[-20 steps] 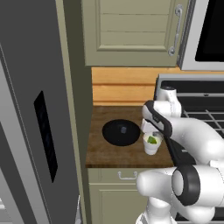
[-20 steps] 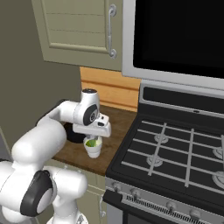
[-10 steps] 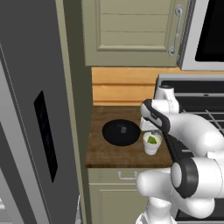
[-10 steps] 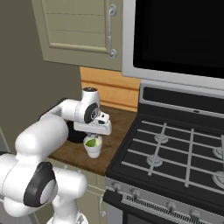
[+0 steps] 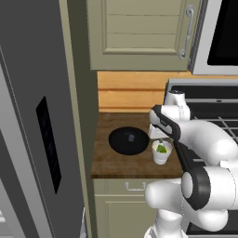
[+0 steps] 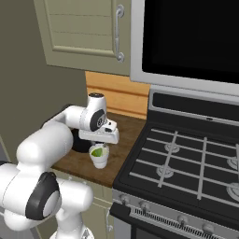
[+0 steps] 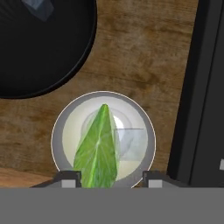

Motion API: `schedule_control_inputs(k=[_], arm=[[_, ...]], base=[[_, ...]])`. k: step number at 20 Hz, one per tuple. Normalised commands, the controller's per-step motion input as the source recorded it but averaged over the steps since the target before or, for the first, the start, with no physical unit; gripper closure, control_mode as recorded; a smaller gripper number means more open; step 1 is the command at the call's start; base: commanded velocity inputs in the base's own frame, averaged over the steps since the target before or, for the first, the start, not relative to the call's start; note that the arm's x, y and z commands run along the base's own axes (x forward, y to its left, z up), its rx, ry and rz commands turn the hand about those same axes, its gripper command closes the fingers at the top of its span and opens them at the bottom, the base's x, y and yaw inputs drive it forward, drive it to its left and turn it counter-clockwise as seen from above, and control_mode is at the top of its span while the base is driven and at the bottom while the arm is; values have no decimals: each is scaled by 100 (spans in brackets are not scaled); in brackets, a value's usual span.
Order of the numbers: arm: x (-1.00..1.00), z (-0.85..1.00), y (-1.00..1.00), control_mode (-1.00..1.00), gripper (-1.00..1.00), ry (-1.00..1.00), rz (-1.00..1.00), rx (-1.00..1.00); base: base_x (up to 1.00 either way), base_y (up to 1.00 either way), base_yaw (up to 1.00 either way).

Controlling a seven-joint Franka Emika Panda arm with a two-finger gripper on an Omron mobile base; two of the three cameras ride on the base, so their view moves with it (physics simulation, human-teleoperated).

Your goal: Grab a lemon wedge from the fridge and one ice cube from the ice bowl, and put them in the glass of lemonade.

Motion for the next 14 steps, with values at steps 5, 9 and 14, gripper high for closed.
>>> schedule_control_inputs(k=[5, 9, 14], arm=[[0, 0, 0, -100, -100, 0, 0, 0], [0, 14, 0, -100, -100, 0, 0, 0], [-52, 65, 0, -100, -100, 0, 0, 0]], base=[[0, 0, 0], [0, 0, 0], [0, 0, 0]])
